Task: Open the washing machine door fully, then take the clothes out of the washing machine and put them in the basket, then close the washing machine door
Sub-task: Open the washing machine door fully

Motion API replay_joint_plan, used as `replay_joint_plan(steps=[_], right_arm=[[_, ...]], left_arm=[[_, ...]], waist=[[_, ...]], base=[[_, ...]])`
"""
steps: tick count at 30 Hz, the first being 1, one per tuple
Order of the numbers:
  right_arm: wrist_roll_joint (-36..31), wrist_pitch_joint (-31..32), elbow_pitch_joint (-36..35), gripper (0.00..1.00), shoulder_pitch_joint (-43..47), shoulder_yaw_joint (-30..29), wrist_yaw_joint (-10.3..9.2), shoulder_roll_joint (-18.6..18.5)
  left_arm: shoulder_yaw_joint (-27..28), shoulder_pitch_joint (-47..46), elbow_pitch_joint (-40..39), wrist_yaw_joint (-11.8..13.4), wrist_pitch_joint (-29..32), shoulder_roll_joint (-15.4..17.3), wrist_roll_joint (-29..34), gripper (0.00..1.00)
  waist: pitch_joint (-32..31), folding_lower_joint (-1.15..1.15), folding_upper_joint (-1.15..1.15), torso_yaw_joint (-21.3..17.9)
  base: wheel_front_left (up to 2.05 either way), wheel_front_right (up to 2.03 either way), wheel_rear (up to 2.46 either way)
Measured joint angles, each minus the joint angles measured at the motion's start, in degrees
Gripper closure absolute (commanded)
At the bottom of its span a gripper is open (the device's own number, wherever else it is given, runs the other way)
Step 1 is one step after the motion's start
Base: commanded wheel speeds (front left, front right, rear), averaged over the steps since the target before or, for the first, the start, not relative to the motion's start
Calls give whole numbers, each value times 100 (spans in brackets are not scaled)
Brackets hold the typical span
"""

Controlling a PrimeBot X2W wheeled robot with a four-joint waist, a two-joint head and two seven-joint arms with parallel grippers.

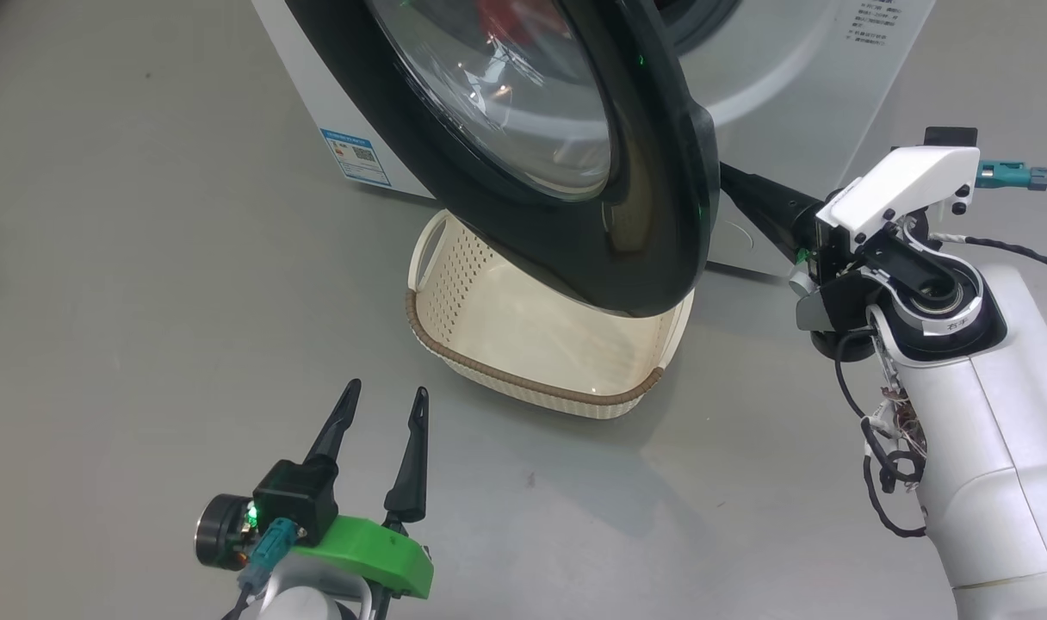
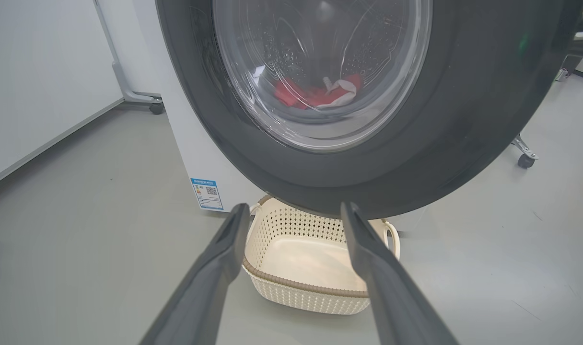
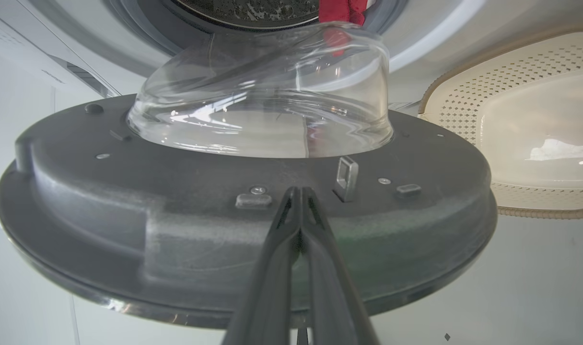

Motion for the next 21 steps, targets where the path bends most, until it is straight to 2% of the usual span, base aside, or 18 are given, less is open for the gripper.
replay_joint_plan(steps=[21], right_arm=[[342,491,296,100,220,237,7,112]], left_arm=[[-145,7,120,-1,0,1,22,0]], waist=[[-347,0,0,46]], base=[[0,0,0]])
